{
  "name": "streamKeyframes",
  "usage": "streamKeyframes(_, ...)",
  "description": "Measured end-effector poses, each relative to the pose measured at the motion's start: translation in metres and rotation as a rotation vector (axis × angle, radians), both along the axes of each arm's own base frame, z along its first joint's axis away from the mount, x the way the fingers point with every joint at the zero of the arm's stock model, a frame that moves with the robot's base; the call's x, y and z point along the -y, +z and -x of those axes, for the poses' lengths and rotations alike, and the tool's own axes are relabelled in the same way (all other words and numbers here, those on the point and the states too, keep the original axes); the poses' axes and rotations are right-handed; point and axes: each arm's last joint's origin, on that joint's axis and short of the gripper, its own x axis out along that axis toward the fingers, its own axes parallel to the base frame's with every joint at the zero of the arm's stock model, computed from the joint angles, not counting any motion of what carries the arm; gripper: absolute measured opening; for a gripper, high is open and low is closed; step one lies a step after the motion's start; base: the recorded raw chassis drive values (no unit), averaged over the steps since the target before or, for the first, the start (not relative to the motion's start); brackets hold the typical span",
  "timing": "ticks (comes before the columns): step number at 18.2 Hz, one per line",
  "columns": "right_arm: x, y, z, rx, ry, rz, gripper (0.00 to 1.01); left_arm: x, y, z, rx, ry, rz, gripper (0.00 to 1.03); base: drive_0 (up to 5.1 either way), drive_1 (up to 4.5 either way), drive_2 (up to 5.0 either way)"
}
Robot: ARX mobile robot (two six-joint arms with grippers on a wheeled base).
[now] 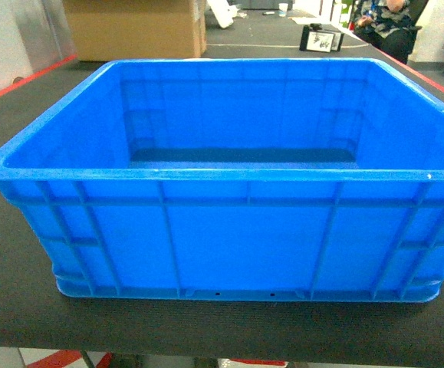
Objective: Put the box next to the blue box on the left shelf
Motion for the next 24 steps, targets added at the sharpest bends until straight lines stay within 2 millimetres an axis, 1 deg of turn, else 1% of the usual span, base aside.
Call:
streamKeyframes(3, 0.000, 0.000, 0.000, 0.000, 0.000, 0.000, 0.98, 0.000, -0.001, 0.000, -0.017, 0.015, 0.003, 0.98, 0.0, 0.00, 0.0)
streamKeyframes(4, 0.000, -0.001, 0.000, -0.007, -0.010, 0.000, 0.98, 0.005, -0.002, -0.003, -0.149, 0.163, 0.032, 0.98, 0.0, 0.00, 0.0)
streamKeyframes(5, -0.003, -0.004, -0.003, -0.117, -0.108, 0.011, 0.98, 0.009, 0.000, -0.009, -0.197, 0.284, 0.022, 0.98, 0.0, 0.00, 0.0)
streamKeyframes(6, -0.004, 0.000, -0.008, -0.140, -0.174, 0.020, 0.98, 0.005, 0.001, -0.013, -0.191, 0.428, 0.019, 0.98, 0.0, 0.00, 0.0)
streamKeyframes(7, -0.002, 0.008, -0.014, -0.112, -0.214, 0.009, 0.98, 0.002, 0.009, -0.019, -0.154, 0.476, 0.043, 0.98, 0.0, 0.00, 0.0)
streamKeyframes(8, -0.004, 0.026, -0.025, -0.066, -0.203, -0.005, 0.98, 0.002, 0.023, -0.030, -0.117, 0.452, 0.066, 0.98, 0.0, 0.00, 0.0)
streamKeyframes(9, -0.011, 0.050, -0.043, -0.024, -0.154, -0.025, 0.98, 0.003, 0.040, -0.049, -0.093, 0.406, 0.071, 0.98, 0.0, 0.00, 0.0)
streamKeyframes(10, -0.017, 0.072, -0.068, -0.061, -0.092, -0.037, 0.98, 0.003, 0.056, -0.072, -0.095, 0.352, 0.064, 0.98, 0.0, 0.00, 0.0)
streamKeyframes(12, -0.020, 0.078, -0.078, -0.095, -0.073, -0.036, 0.98, 0.004, 0.061, -0.082, -0.115, 0.330, 0.055, 0.98, 0.0, 0.00, 0.0)
streamKeyframes(13, -0.023, 0.083, -0.089, -0.141, -0.051, -0.032, 0.98, 0.006, 0.066, -0.093, -0.147, 0.305, 0.044, 0.98, 0.0, 0.00, 0.0)
streamKeyframes(15, -0.038, 0.097, -0.143, -0.383, 0.016, 0.001, 0.98, 0.011, 0.078, -0.147, -0.319, 0.197, 0.051, 0.98, 0.0, 0.00, 0.0)
streamKeyframes(16, -0.041, 0.100, -0.167, -0.461, 0.012, 0.006, 0.98, 0.014, 0.082, -0.168, -0.378, 0.171, 0.064, 0.98, 0.0, 0.00, 0.0)
streamKeyframes(17, -0.044, 0.102, -0.184, -0.508, 0.007, 0.007, 0.98, 0.017, 0.086, -0.185, -0.420, 0.147, 0.073, 0.98, 0.0, 0.00, 0.0)
streamKeyframes(19, -0.049, 0.102, -0.213, -0.576, -0.002, -0.003, 0.98, 0.021, 0.092, -0.211, -0.478, 0.126, 0.105, 0.98, 0.0, 0.00, 0.0)
streamKeyframes(20, -0.051, 0.094, -0.228, -0.619, -0.019, -0.001, 0.98, 0.026, 0.090, -0.225, -0.514, 0.122, 0.112, 0.98, 0.0, 0.00, 0.0)
streamKeyframes(22, -0.053, 0.073, -0.241, -0.671, -0.058, 0.017, 0.98, 0.034, 0.077, -0.235, -0.602, 0.104, 0.104, 0.98, 0.0, 0.00, 0.0)
streamKeyframes(24, -0.053, 0.058, -0.248, -0.701, -0.074, 0.023, 0.98, 0.044, 0.066, -0.240, -0.669, 0.068, 0.093, 0.98, 0.0, 0.00, 0.0)
